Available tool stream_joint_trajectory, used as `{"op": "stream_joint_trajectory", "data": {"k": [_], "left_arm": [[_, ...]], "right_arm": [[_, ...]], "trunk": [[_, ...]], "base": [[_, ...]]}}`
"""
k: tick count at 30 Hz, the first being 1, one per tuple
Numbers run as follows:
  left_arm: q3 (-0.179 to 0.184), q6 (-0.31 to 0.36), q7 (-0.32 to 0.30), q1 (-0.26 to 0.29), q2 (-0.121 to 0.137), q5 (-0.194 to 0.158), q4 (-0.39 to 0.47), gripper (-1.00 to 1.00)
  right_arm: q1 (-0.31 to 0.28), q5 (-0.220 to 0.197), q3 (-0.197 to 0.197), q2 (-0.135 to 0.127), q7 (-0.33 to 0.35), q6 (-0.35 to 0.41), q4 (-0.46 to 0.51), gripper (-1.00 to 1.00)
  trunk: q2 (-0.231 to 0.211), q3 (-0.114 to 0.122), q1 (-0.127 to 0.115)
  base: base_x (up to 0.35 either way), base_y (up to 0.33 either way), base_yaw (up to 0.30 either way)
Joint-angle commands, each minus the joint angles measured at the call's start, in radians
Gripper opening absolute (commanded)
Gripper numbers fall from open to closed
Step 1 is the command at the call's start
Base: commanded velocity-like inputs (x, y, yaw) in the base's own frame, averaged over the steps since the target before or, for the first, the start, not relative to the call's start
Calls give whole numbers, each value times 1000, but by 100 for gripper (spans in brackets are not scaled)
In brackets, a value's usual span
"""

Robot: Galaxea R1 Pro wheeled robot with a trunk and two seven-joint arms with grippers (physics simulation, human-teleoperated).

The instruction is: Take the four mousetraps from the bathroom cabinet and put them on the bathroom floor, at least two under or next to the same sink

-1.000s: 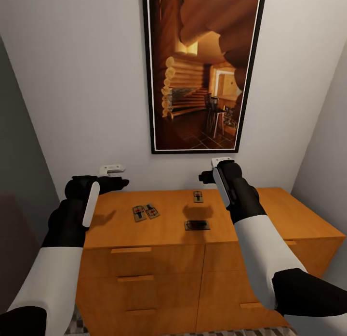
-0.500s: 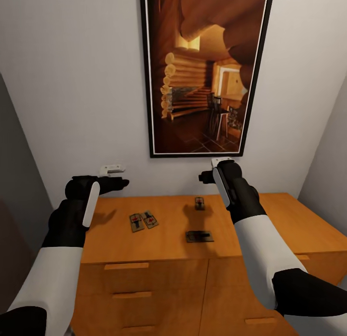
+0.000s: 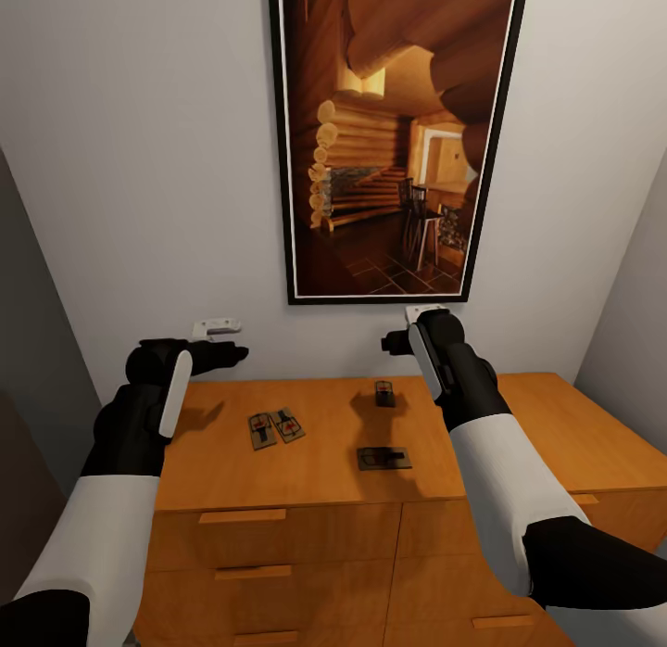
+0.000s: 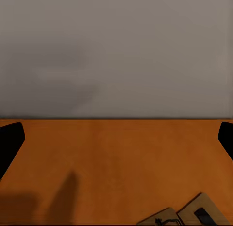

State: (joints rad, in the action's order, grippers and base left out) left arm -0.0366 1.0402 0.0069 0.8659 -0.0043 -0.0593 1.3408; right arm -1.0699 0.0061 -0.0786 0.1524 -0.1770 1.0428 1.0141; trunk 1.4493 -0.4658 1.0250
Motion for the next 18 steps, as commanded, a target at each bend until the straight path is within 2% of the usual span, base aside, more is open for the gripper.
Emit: {"op": "stream_joint_trajectory", "data": {"k": [1, 8, 11, 18], "left_arm": [[-2, 4, 1, 1, -1, -5, -3, 100], [-2, 4, 1, 1, -2, -6, -28, 100], [-2, 4, 1, 1, -2, -7, -39, 100], [-2, 4, 0, 1, -2, -7, -56, 100]], "right_arm": [[-1, -1, 0, 0, -2, 4, 0, 100], [-1, -6, 5, 7, 0, 4, -5, 100], [-1, -9, 6, 19, 0, 4, -13, 100], [-1, -10, 13, 22, 0, 4, -137, 100]], "trunk": [[1, -1, 0], [1, -1, 0], [1, -1, 0], [1, -1, 0]], "base": [[3, 0, 0], [1, 0, 0], [0, 0, 0], [0, 0, 0]]}}
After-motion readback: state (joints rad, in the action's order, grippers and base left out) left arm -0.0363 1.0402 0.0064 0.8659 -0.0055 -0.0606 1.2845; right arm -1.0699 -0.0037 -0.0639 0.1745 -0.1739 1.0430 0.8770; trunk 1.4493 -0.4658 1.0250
